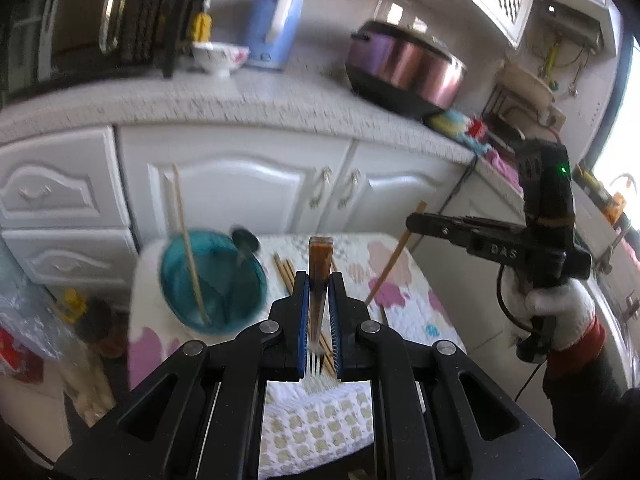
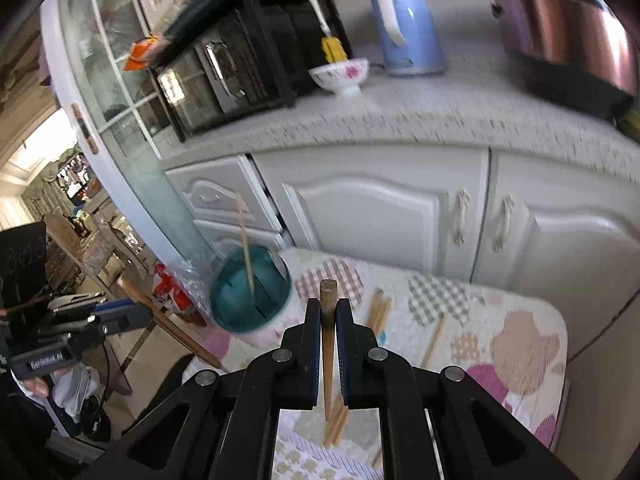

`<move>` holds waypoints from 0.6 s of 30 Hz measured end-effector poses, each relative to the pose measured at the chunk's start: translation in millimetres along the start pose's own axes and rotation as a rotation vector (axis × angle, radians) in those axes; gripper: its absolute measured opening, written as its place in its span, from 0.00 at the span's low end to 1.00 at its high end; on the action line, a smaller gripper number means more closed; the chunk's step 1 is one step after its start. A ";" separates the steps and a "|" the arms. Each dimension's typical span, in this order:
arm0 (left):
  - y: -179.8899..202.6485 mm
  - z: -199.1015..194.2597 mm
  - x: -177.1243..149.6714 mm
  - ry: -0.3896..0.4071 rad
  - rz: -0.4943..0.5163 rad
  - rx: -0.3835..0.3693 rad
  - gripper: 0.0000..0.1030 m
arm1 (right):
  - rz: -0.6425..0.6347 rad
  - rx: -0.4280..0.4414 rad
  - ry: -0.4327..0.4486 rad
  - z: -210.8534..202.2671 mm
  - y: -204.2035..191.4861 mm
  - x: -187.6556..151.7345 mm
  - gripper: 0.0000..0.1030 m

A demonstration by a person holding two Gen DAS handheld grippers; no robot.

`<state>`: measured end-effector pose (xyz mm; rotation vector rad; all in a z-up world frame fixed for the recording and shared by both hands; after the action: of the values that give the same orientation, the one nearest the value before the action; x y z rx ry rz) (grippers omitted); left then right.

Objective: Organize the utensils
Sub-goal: 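Carry the fork into the cup with the left tool while the right tool inserts its chopstick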

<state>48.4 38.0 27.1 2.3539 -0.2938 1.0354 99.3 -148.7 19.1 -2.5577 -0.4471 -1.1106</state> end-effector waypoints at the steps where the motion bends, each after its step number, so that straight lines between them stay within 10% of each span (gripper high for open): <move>1: -3.0 -7.1 7.3 0.015 -0.002 0.009 0.08 | -0.009 0.007 0.014 -3.6 -5.2 7.0 0.07; 18: -63.8 -40.0 56.7 0.141 -0.015 0.194 0.08 | -0.116 0.086 0.173 -25.6 -82.3 99.4 0.07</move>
<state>88.0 114.3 65.8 2.4324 -0.1276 1.2653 114.2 -69.3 122.9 -2.3633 -0.5913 -1.3099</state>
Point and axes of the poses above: each gripper's, at about its wrist camera, not at the fingertips, and z roughly the way its jaws point, y to its right, x to its top, the point moved 6 cm from there along z, roughly the way its jaws point, and after that the axes turned 11 degrees about -x, right-handed, at the moved point
